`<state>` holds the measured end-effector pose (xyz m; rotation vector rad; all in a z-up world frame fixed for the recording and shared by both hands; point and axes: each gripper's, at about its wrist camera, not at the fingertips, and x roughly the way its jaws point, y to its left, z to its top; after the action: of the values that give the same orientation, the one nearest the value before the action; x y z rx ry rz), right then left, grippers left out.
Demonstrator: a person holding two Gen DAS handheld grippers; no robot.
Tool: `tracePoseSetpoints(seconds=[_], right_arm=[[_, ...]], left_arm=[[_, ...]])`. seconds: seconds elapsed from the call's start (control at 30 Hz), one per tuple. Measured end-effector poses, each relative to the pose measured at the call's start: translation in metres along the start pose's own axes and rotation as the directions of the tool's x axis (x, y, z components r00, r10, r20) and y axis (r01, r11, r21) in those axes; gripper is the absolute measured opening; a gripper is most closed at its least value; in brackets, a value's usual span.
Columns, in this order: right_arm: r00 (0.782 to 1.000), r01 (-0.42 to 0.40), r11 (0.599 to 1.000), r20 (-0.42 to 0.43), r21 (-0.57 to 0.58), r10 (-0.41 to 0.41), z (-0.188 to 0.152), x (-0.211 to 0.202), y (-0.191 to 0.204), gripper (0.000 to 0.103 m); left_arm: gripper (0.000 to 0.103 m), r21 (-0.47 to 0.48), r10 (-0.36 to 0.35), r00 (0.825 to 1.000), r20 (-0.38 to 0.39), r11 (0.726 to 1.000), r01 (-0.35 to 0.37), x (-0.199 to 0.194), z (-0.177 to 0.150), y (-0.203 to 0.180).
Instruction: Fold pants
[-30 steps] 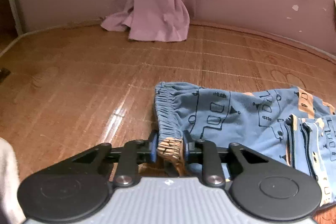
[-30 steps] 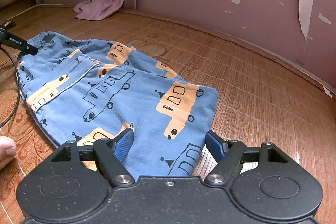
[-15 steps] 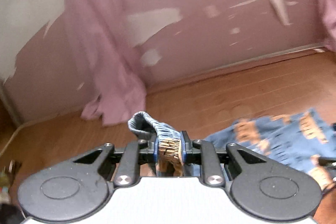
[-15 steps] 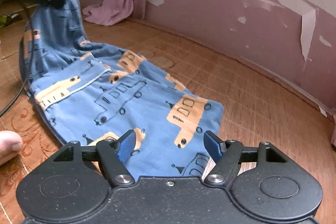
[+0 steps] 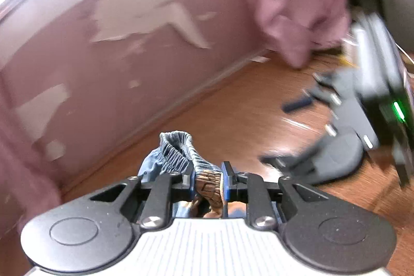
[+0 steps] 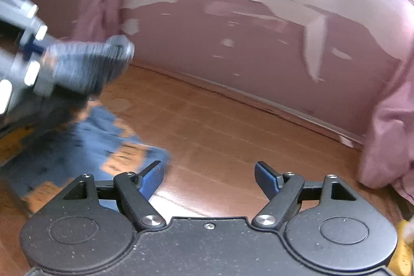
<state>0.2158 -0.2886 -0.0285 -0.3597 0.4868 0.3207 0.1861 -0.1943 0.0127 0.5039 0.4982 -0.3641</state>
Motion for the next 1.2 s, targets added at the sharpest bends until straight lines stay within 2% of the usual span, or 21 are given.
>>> tracePoseSetpoints(seconds=[0.13, 0.2, 0.27, 0.3, 0.33, 0.4, 0.47, 0.5, 0.57, 0.63, 0.7, 0.73, 0.77, 0.83, 0.97, 1.03, 1.1, 1.17, 1.2], right_arm=[[0.999, 0.039, 0.996, -0.032, 0.078, -0.037, -0.012, 0.007, -0.038, 0.079], [0.998, 0.037, 0.992, -0.046, 0.120, -0.031, -0.017, 0.012, -0.051, 0.079], [0.998, 0.024, 0.990, -0.055, 0.139, -0.016, -0.020, 0.016, -0.057, 0.079], [0.998, 0.015, 0.990, -0.055, 0.143, -0.008, -0.021, 0.018, -0.057, 0.079], [0.999, 0.008, 0.989, -0.054, 0.144, 0.000, -0.022, 0.019, -0.057, 0.079], [0.999, -0.010, 0.989, -0.044, 0.148, 0.016, -0.023, 0.015, -0.053, 0.080], [0.999, -0.035, 0.986, -0.028, 0.161, 0.040, -0.024, 0.009, -0.046, 0.081], [0.998, -0.059, 0.984, -0.019, 0.170, 0.063, -0.023, 0.008, -0.042, 0.081], [0.994, -0.109, 0.978, -0.005, 0.177, 0.111, -0.021, 0.001, -0.030, 0.081], [0.984, -0.173, 0.969, 0.001, 0.176, 0.175, -0.014, -0.007, -0.016, 0.084], [0.974, -0.220, 0.958, -0.006, 0.183, 0.224, -0.006, -0.015, -0.002, 0.084], [0.968, -0.243, 0.950, -0.019, 0.198, 0.252, -0.002, -0.018, 0.004, 0.084], [0.958, -0.271, 0.938, -0.032, 0.218, 0.284, 0.000, -0.020, 0.009, 0.080], [0.934, -0.318, 0.910, -0.076, 0.265, 0.349, 0.004, -0.019, 0.020, 0.070], [0.916, -0.291, 0.902, -0.181, 0.318, 0.359, -0.006, -0.002, 0.035, 0.053], [0.911, -0.276, 0.895, -0.200, 0.350, 0.359, -0.011, 0.005, 0.034, 0.042], [0.919, -0.264, 0.910, -0.205, 0.318, 0.338, -0.009, 0.000, 0.034, 0.026], [0.926, -0.260, 0.927, -0.203, 0.270, 0.319, -0.005, -0.012, 0.033, 0.004], [0.932, -0.244, 0.937, -0.206, 0.249, 0.297, -0.004, -0.018, 0.036, 0.003]], left_arm=[[0.024, 0.044, -0.086, 0.992, -0.093, 0.995, 0.090, 0.040, -0.005, -0.032], [0.028, 0.030, -0.133, 0.978, -0.161, 0.990, 0.140, 0.059, -0.010, -0.040], [0.031, -0.031, -0.202, 0.960, -0.195, 0.979, 0.200, 0.068, -0.012, -0.039], [0.040, -0.060, -0.221, 0.956, -0.193, 0.975, 0.214, 0.069, -0.012, -0.035], [0.055, -0.089, -0.237, 0.955, -0.179, 0.970, 0.224, 0.067, -0.012, -0.031], [0.066, -0.155, -0.251, 0.960, -0.125, 0.961, 0.231, 0.055, -0.013, -0.015], [0.071, -0.243, -0.267, 0.963, -0.046, 0.938, 0.248, 0.036, -0.016, 0.008], [0.075, -0.278, -0.252, 0.968, -0.007, 0.930, 0.240, 0.027, -0.019, 0.021], [0.083, -0.350, -0.144, 0.989, 0.039, 0.925, 0.148, 0.007, -0.029, 0.046], [0.085, -0.435, -0.015, 1.000, -0.012, 0.900, 0.008, 0.004, -0.042, 0.071], [0.082, -0.517, 0.043, 0.992, -0.122, 0.850, -0.101, 0.015, -0.059, 0.095], [0.079, -0.546, 0.045, 0.984, -0.173, 0.827, -0.134, 0.022, -0.069, 0.104], [0.078, -0.560, 0.032, 0.977, -0.212, 0.815, -0.149, 0.029, -0.077, 0.110], [0.076, -0.556, 0.018, 0.966, -0.256, 0.815, -0.163, 0.036, -0.089, 0.114], [0.077, -0.509, 0.004, 0.968, -0.250, 0.850, -0.135, 0.038, -0.102, 0.109], [0.077, -0.497, -0.002, 0.968, -0.251, 0.858, -0.127, 0.039, -0.105, 0.104], [0.080, -0.505, -0.016, 0.969, -0.248, 0.855, -0.115, 0.034, -0.106, 0.104], [0.082, -0.512, -0.023, 0.968, -0.249, 0.851, -0.112, 0.039, -0.110, 0.106], [0.082, -0.515, -0.030, 0.968, -0.250, 0.851, -0.107, 0.040, -0.112, 0.106]])
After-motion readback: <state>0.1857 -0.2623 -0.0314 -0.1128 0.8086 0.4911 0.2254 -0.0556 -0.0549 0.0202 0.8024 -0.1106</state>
